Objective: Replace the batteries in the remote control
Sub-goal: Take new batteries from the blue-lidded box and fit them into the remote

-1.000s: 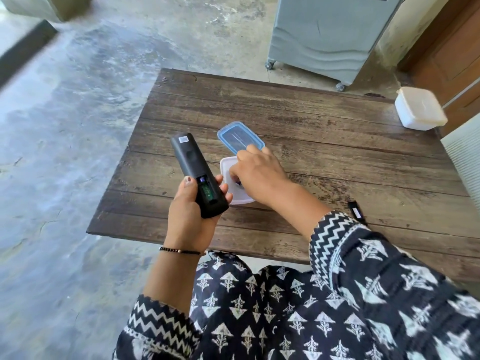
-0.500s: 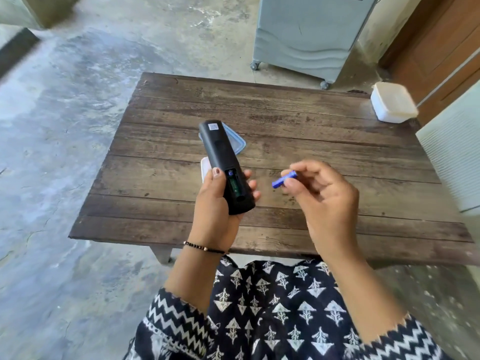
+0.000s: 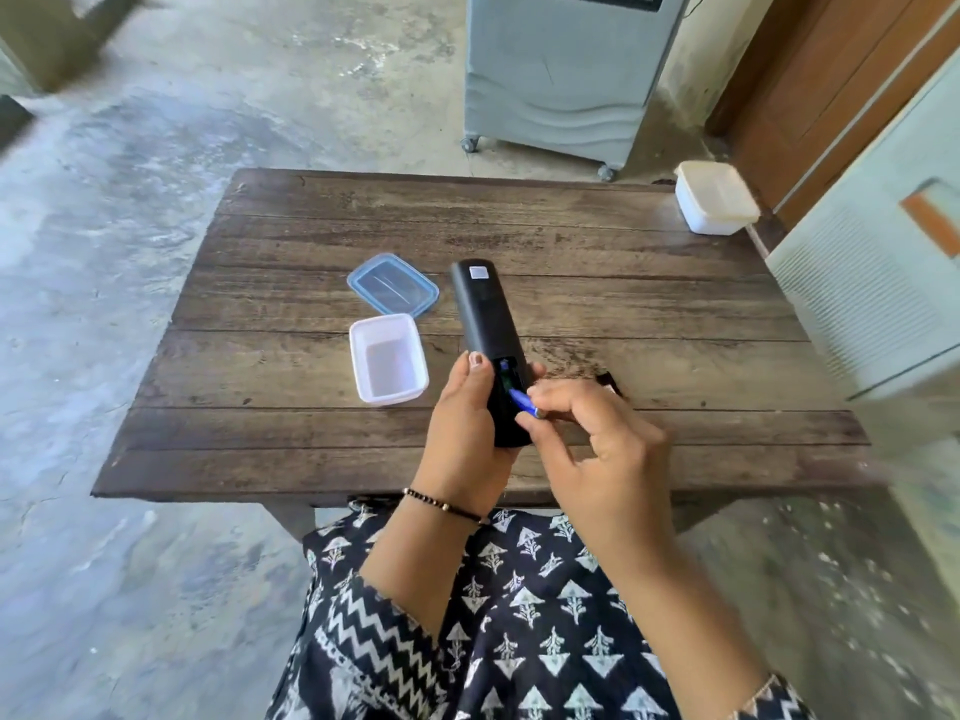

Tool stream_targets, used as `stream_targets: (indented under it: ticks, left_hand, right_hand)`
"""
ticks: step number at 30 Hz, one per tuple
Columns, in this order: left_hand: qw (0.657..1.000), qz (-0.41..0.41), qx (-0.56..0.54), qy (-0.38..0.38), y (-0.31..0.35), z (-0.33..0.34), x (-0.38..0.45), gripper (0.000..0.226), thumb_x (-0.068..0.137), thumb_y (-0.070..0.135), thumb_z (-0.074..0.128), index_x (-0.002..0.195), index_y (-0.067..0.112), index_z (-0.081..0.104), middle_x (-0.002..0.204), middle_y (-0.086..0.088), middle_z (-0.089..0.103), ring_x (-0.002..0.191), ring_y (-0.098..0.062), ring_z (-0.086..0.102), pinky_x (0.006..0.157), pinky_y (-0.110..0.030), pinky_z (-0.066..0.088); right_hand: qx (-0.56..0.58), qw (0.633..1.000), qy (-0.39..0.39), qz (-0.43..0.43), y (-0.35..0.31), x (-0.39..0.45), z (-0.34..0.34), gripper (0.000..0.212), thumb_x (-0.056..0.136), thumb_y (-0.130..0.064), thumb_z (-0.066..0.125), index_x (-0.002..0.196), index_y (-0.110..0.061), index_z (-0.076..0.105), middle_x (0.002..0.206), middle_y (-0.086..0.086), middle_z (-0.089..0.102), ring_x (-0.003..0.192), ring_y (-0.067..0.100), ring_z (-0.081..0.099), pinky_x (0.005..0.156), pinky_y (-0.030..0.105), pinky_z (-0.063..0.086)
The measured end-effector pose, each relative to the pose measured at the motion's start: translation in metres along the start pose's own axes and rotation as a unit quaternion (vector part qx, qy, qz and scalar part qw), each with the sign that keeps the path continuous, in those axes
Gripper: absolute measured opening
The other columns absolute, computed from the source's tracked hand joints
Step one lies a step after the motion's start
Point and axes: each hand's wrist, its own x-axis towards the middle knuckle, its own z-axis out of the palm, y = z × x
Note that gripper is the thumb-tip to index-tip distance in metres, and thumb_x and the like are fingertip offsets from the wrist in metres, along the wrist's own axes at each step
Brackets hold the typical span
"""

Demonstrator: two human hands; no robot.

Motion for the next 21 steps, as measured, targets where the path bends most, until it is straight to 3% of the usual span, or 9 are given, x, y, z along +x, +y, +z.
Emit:
stream_targets:
  ticks: [2,3,5,8,10,12,14,18,21]
  left_hand:
    - [1.000,-0.008,0.002,-0.002,-0.001,0.000,-0.002,0.025,0.100,0.023,0.027,0.099,0.012,0.049,0.086,-0.012,0.060,0.075,-0.022,0.058,0.074,-0.037,0.049]
    - [1.000,-0.009,0.002,-0.003,-0.002,-0.001,-0.003,0.025,0.100,0.023,0.026,0.101,0.012,0.049,0.087,-0.012,0.060,0.075,-0.022,0.058,0.070,-0.035,0.051]
    - [1.000,-0.006,-0.001,-0.007,-0.002,-0.001,-0.004,0.025,0.101,0.023,0.025,0.101,0.012,0.047,0.088,-0.012,0.061,0.071,-0.021,0.060,0.061,-0.031,0.053]
    - [1.000,-0.001,-0.011,-0.012,-0.001,-0.002,-0.005,0.025,0.101,0.022,0.025,0.101,0.010,0.046,0.087,-0.012,0.061,0.064,-0.018,0.062,0.056,-0.027,0.055]
    - [1.000,0.002,-0.015,-0.016,0.001,-0.003,-0.004,0.024,0.101,0.021,0.025,0.099,0.009,0.046,0.087,-0.013,0.060,0.061,-0.017,0.062,0.056,-0.027,0.056]
    - [1.000,0.003,-0.017,-0.017,0.002,-0.004,-0.004,0.025,0.101,0.021,0.025,0.095,0.009,0.046,0.087,-0.014,0.060,0.062,-0.018,0.061,0.056,-0.027,0.056]
    - [1.000,0.000,-0.011,-0.011,0.004,-0.005,-0.003,0.024,0.101,0.021,0.024,0.096,0.011,0.046,0.089,-0.014,0.060,0.066,-0.019,0.061,0.057,-0.027,0.056]
    - [1.000,-0.007,0.011,-0.009,0.004,-0.007,-0.003,0.025,0.100,0.022,0.025,0.095,0.014,0.049,0.088,-0.012,0.061,0.070,-0.020,0.061,0.063,-0.031,0.053]
    - [1.000,-0.012,0.011,-0.008,0.003,-0.007,-0.005,0.025,0.100,0.022,0.026,0.101,0.013,0.049,0.086,-0.012,0.062,0.078,-0.020,0.058,0.072,-0.035,0.050]
  right_hand:
    - [0.089,0.989,0.024,0.118,-0.004,-0.002,-0.004,0.009,0.077,-0.003,0.072,0.083,-0.006,0.066,0.082,0.004,0.071,0.076,0.014,0.068,0.071,0.025,0.054]
    - [0.184,0.959,0.043,0.212,-0.007,-0.002,-0.006,0.010,0.078,-0.001,0.070,0.084,-0.007,0.065,0.081,0.005,0.071,0.075,0.015,0.068,0.071,0.024,0.054]
    - [0.364,0.856,0.081,0.357,-0.009,0.001,-0.010,0.013,0.076,0.004,0.068,0.083,-0.006,0.062,0.079,0.010,0.071,0.072,0.021,0.068,0.069,0.024,0.056]
    - [0.489,0.750,0.094,0.435,-0.007,0.006,-0.015,0.016,0.070,0.001,0.065,0.084,-0.003,0.060,0.083,0.020,0.068,0.071,0.025,0.068,0.067,0.025,0.057]
    - [0.519,0.715,0.090,0.459,-0.008,0.009,-0.016,0.019,0.068,0.000,0.064,0.086,-0.001,0.059,0.091,0.029,0.065,0.072,0.027,0.069,0.065,0.024,0.057]
    - [0.530,0.703,0.086,0.467,-0.008,0.009,-0.016,0.019,0.069,0.001,0.063,0.087,0.000,0.059,0.090,0.029,0.065,0.071,0.027,0.070,0.063,0.023,0.056]
    - [0.513,0.727,0.082,0.449,-0.008,0.009,-0.015,0.013,0.074,0.004,0.062,0.086,0.000,0.061,0.084,0.022,0.068,0.069,0.025,0.070,0.064,0.023,0.056]
    - [0.263,0.913,0.037,0.310,-0.008,0.002,-0.005,0.017,0.078,0.003,0.068,0.080,-0.013,0.065,0.079,0.005,0.072,0.072,0.018,0.069,0.067,0.026,0.056]
    - [0.097,0.982,-0.009,0.160,-0.009,-0.002,0.001,0.012,0.077,-0.001,0.070,0.079,-0.012,0.064,0.083,0.002,0.067,0.077,0.015,0.066,0.067,0.023,0.053]
